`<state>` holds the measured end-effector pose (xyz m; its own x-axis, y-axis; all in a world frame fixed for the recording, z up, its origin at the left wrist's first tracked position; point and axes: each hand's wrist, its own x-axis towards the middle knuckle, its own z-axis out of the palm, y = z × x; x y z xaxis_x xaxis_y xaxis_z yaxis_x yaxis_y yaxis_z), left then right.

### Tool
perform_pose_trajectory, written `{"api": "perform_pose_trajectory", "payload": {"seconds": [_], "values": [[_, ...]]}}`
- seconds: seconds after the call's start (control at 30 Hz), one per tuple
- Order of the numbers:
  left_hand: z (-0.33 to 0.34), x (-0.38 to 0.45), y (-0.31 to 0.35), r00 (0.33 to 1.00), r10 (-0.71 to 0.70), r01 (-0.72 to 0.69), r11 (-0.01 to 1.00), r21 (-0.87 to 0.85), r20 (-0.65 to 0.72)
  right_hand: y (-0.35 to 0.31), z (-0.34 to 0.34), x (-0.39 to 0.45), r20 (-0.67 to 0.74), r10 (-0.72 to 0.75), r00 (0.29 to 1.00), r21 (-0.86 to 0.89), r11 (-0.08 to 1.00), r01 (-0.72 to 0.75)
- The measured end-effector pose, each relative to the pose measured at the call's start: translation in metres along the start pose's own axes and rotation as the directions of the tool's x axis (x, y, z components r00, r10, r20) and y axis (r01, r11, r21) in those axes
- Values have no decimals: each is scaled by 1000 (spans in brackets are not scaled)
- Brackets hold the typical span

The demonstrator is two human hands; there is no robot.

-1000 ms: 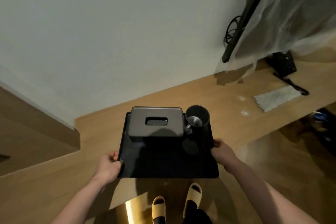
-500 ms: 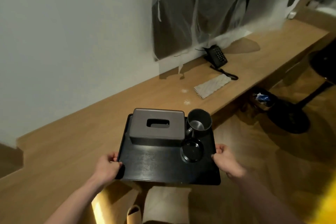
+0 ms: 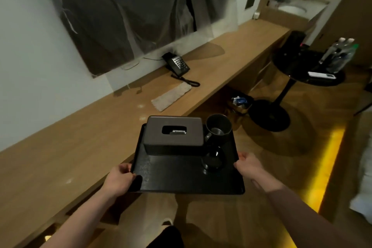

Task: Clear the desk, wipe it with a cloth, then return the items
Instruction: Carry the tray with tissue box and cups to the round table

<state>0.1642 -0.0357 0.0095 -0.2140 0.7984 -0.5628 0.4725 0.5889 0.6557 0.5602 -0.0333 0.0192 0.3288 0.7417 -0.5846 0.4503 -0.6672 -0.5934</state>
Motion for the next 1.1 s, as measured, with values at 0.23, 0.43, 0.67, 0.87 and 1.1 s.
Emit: {"api": "perform_pose_trajectory", "payload": {"seconds": [0.23, 0.43, 0.67, 0.87, 1.1], "values": [[71, 29, 102, 986, 125, -134, 987, 84, 107, 31, -88, 55, -43, 48, 998, 94, 995, -44], [145, 76, 196, 950, 220, -248, 963, 108, 221, 50, -162, 119, -146, 121, 982, 146, 984, -100], [229, 125, 293, 909, 293, -344, 929, 138, 296, 68, -241, 183, -203, 194, 960, 280, 951, -133], [290, 168, 354, 886, 291, -376, 907, 192, 361, 84, -299, 227, -230, 258, 938, 398, 905, -151], [364, 193, 417, 890, 263, -349, 920, 181, 373, 92, -374, 288, -237, 244, 940, 416, 900, -129]]}}
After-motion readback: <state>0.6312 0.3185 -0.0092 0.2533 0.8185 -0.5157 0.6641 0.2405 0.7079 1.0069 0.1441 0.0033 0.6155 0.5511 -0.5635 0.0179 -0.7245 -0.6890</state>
